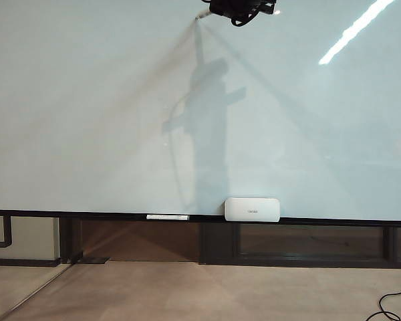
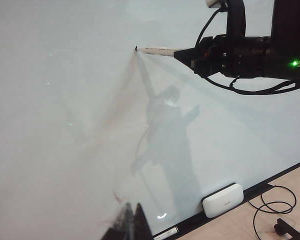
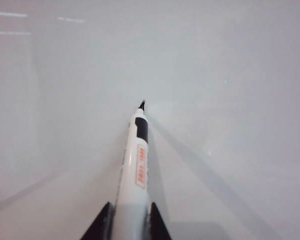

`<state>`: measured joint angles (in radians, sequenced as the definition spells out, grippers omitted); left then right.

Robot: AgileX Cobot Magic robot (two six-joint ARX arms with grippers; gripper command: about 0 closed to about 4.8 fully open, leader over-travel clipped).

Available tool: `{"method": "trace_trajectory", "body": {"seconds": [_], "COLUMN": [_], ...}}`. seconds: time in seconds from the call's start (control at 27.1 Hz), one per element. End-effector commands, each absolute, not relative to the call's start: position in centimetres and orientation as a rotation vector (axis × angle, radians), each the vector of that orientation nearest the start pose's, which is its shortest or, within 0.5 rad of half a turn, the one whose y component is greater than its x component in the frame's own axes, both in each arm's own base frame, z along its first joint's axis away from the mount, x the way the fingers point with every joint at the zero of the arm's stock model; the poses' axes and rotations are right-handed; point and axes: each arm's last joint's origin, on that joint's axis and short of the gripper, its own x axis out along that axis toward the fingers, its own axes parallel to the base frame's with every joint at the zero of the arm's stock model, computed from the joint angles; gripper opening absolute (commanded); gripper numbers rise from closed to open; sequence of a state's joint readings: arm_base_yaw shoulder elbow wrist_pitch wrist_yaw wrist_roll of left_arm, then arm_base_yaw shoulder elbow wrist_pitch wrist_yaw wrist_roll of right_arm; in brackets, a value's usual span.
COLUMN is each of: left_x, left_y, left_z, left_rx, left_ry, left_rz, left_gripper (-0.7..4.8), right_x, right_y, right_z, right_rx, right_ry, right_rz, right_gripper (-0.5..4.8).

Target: Reach to the right to find the marker pen, pick it up, and write the number 11 on the whiteboard.

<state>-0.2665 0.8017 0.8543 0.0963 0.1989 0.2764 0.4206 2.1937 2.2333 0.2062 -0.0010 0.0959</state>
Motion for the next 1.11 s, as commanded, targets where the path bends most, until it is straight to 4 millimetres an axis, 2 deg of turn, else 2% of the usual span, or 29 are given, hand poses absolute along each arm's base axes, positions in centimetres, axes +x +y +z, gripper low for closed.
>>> {"method": "trace_trajectory", "body": {"seconds": [0.04,0.3,0.59,0.81,0.89,0.96,1.11], "left_x": [16.4,16.4,16.4,16.4,16.4,16.4,16.3], "left_y": [-5.1,-5.1,-5.2,-5.2,-5.2,-5.2,-5.4], "left_z": [38.3,38.3,38.1,37.9,37.9,37.9,37.9], "left_rx": [0.27,0.27,0.271,0.272,0.272,0.269,0.236], "left_ry": [-0.232,-0.232,-0.216,-0.197,-0.198,-0.197,-0.198], "left_rz": [-0.443,-0.443,-0.491,-0.494,-0.495,-0.496,-0.584], "left_gripper": [-0.06,-0.06,-0.06,-0.06,-0.06,-0.06,-0.06], "right_x": [46.7,47.3,48.5,48.6,48.4,47.6,44.9], "right_y": [20.8,21.0,21.6,21.6,21.7,22.0,22.9], "right_z": [40.7,38.9,35.6,34.6,34.7,35.7,39.1], "right_rx": [0.135,0.114,0.093,0.082,0.082,0.058,0.004], "right_ry": [-0.18,-0.082,0.02,0.067,0.079,0.072,0.015], "right_rz": [0.419,0.417,0.412,0.396,0.399,0.416,0.446], "right_gripper": [-0.02,-0.02,-0.03,-0.03,-0.03,-0.03,-0.03]}}
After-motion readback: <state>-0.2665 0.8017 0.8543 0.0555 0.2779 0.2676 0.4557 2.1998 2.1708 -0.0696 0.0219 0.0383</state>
